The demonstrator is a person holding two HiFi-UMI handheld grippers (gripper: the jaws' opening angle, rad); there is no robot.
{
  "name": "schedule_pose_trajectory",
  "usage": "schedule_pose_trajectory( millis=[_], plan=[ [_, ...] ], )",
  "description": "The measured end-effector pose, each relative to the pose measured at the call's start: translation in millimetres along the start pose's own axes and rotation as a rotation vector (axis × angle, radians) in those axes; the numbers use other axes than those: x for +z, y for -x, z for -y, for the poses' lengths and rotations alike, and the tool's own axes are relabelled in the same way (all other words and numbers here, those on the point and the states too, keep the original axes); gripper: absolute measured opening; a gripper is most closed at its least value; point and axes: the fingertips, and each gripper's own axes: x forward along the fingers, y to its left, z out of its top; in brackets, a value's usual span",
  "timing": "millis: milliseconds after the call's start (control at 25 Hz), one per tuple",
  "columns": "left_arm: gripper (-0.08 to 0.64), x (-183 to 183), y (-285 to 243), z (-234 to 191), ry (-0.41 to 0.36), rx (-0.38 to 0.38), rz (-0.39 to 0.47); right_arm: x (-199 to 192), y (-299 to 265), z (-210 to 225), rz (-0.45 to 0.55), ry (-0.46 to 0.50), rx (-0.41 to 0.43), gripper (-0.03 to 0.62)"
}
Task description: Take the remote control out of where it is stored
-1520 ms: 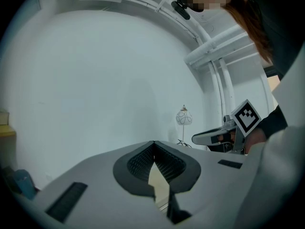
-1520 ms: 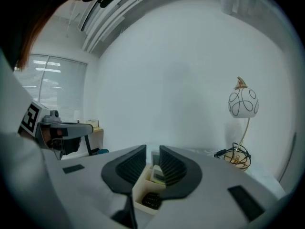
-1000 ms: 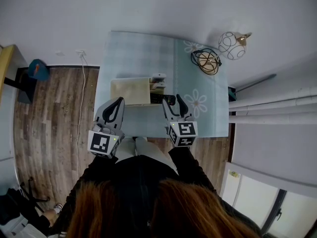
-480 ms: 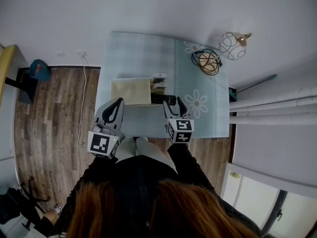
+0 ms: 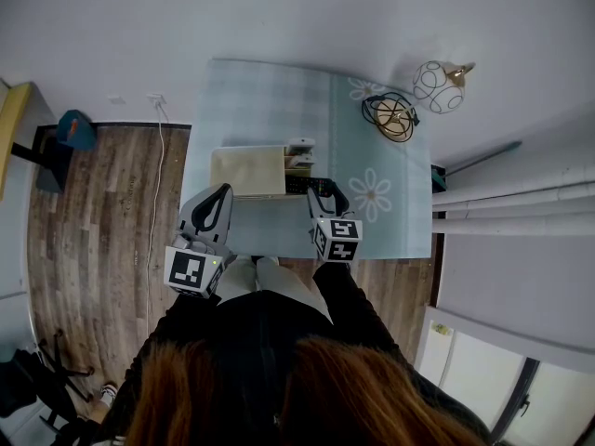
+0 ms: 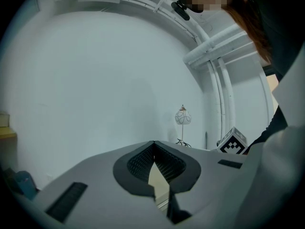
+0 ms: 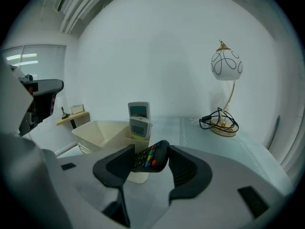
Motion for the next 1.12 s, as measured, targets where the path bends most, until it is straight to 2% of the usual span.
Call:
schedule_pose_trajectory(
  millis=[280, 360, 600, 1120],
  plan=[
    [0.006, -1.3, 2.1, -1.5, 0.001, 0.007, -0.003, -8.9, -6.9, 7.2, -0.008, -0.082, 0.003, 0.217],
    [0.006, -1.6, 2.2, -2.4, 0.001, 0.007, -0.004, -10.2, -7.9, 6.9, -0.005, -0.083, 0.007, 0.184],
    [0.006, -1.8, 2.6, -2.4, 0.000, 0.006, -0.008, -3.9, -6.8, 3.1, 0.019, -0.078, 0.025, 0.158],
    [0.006, -3.6, -1.7, 3.9, -0.001, -0.014, -0.015, 32.2, 5.1, -16.5, 0.111, -0.065, 0.139, 0.072]
  ],
)
